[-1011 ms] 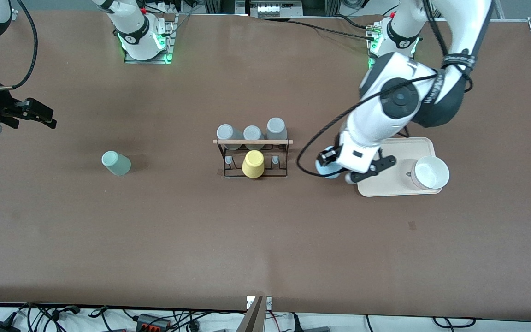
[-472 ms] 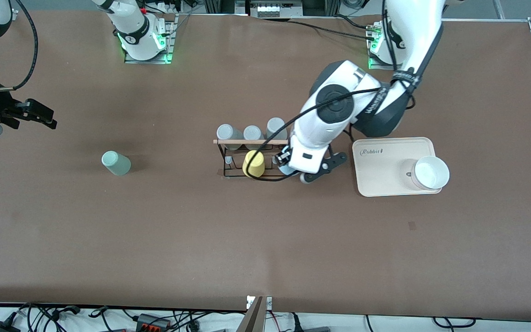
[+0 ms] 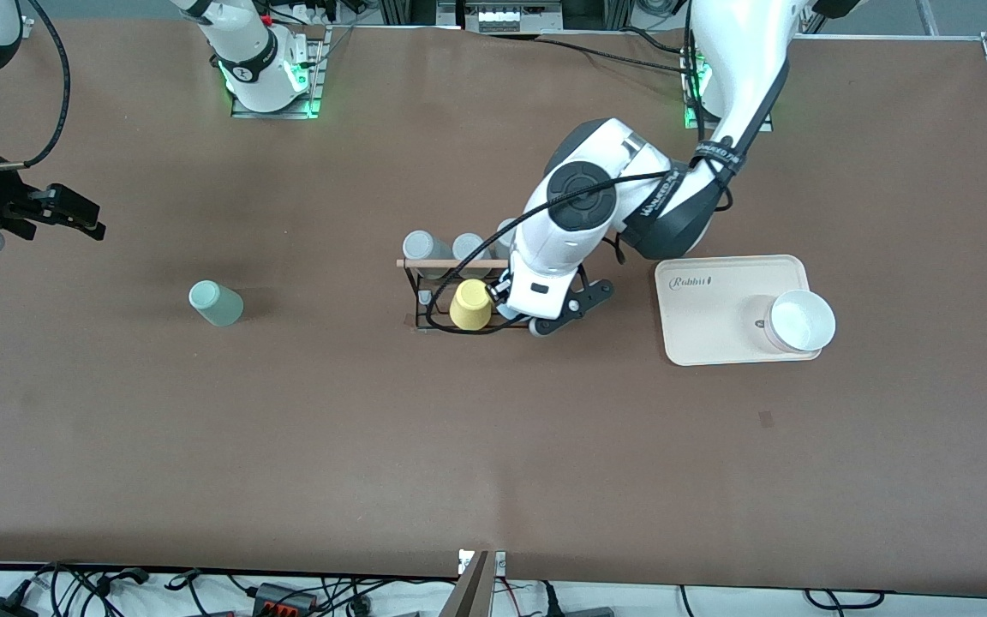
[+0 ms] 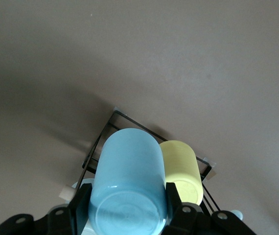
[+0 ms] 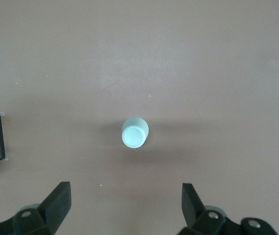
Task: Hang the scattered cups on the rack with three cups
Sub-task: 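Lower the light blue cup onto the rack beside the yellow cup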
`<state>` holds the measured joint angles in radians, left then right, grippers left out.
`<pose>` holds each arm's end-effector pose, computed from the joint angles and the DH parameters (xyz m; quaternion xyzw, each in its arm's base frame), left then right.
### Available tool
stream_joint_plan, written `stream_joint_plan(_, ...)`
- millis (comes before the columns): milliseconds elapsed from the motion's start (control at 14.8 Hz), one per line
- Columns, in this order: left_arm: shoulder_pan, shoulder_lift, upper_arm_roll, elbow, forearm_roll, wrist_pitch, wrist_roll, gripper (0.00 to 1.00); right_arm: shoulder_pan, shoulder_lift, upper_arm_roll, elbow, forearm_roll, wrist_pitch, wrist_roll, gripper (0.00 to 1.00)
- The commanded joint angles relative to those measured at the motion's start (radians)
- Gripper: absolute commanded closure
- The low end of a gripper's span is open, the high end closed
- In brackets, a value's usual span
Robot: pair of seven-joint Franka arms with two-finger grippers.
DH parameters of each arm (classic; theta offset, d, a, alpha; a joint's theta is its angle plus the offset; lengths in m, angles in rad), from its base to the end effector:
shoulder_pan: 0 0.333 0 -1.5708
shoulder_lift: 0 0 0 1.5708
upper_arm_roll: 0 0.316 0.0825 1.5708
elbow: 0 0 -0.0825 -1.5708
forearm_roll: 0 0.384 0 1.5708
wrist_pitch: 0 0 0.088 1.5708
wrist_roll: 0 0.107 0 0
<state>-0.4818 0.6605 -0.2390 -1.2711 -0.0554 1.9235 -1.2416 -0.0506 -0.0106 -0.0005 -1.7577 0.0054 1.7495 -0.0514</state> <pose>0.5760 -0.4550 0.3763 0.9522 0.2889 -0.0794 0.0587 0.5592 -0.0281 0.5569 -1.0000 0.0003 -0.0013 0.0026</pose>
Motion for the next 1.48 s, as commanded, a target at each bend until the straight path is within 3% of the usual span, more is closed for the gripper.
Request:
stream_joint_plan(0, -0.018, 0.039, 0.007, 0.033, 0.002, -0.024, -0.013, 0.55, -0.011, 0.008, 0.007, 0.018, -0.011, -0.004, -0.008, 0.00)
stream_joint_plan(270, -0.018, 0.067, 0.007, 0.029, 0.005, -0.015, -0.002, 0.54, -0.011, 0.008, 0.007, 0.018, -0.011, -0.004, -0.008, 0.00)
stream_joint_plan(472, -0.018, 0.068, 0.009, -0.007, 0.008, 0.069, -0.001, 0.54, -0.011, 0.012, 0.007, 0.018, -0.011, -0.004, -0.007, 0.00)
stream_joint_plan(1146, -0.020, 0.077, 0.007, -0.054, 0.025, 0.081, 0.005, 0.52, -0.011, 0.024, 0.007, 0.018, -0.008, 0.011, -0.001, 0.00)
stream_joint_plan(1213, -0.021, 0.077, 0.007, -0.054, 0.025, 0.081, 0.005, 0.47, -0.012, 0.027, 0.007, 0.018, -0.008, 0.016, -0.001, 0.00)
stream_joint_plan(1281, -0.021, 0.077, 0.007, -0.054, 0.025, 0.080, 0.005, 0.34, -0.012, 0.027, 0.007, 0.018, -0.008, 0.019, -0.001, 0.00)
stream_joint_plan(1348, -0.020, 0.076, 0.009, -0.054, 0.025, 0.078, 0.005, 0.10, -0.012, 0.027, 0.007, 0.018, -0.007, 0.019, 0.001, 0.00)
stream_joint_plan(1416, -0.018, 0.071, 0.009, -0.053, 0.025, 0.077, 0.005, 0.01, -0.012, 0.038, 0.007, 0.018, -0.010, 0.019, -0.001, 0.00)
